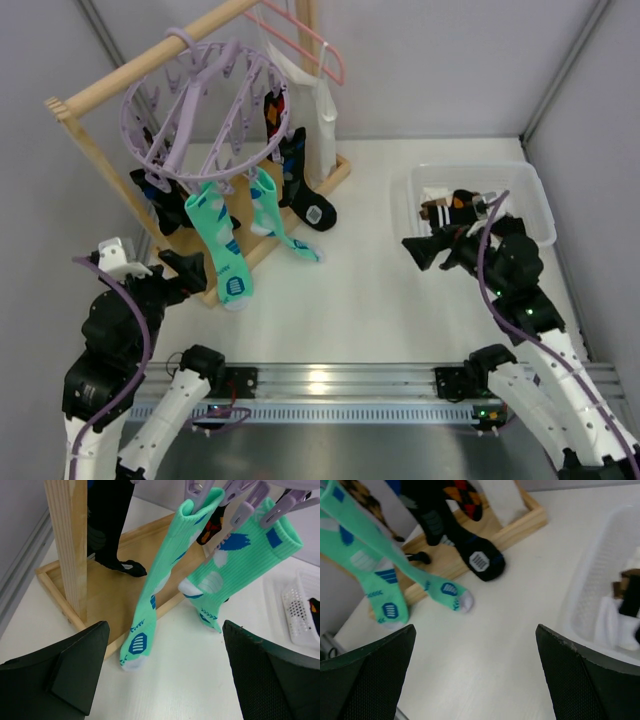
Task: Remove the socks clipped to the hanger
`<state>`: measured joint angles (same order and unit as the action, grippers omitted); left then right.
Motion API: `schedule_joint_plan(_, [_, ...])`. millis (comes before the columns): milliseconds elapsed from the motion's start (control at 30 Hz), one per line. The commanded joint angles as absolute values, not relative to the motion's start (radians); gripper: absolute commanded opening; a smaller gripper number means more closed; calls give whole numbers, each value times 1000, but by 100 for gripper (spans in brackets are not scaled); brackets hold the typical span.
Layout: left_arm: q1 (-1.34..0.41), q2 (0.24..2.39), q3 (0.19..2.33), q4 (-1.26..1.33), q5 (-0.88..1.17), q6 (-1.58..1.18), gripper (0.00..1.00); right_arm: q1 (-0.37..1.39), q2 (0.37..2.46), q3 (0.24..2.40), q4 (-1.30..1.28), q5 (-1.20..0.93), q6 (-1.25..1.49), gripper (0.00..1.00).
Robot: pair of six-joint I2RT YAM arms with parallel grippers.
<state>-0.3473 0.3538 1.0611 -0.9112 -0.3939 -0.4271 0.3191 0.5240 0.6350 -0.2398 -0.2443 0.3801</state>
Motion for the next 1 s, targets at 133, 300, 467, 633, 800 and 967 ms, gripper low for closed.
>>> schedule_joint_plan(133, [-350, 302, 1132, -851, -342, -468, 99, 510, 975, 696, 247, -554, 350, 100])
schedule_joint_plan(300, [-351, 259, 1144, -828, -321, -512, 99, 670, 1245, 787, 438, -491, 153, 99])
schedule_joint_plan(467, [-350, 285, 1160, -821, -282, -462, 99, 750, 1566, 911, 586, -384, 57, 99])
schedule_joint_plan(633, [-351, 305, 1155, -824, -247, -413, 99, 822, 1803, 1021, 684, -328, -26, 97])
schedule_joint_plan(800, [-350, 324, 1154, -822, -227, -394, 99, 839, 1942, 1107, 733, -342, -6, 89])
schedule_joint_plan(967, [-350, 339, 1144, -824, -196, -387, 99, 845, 2006, 1104, 828, -328, 37, 64])
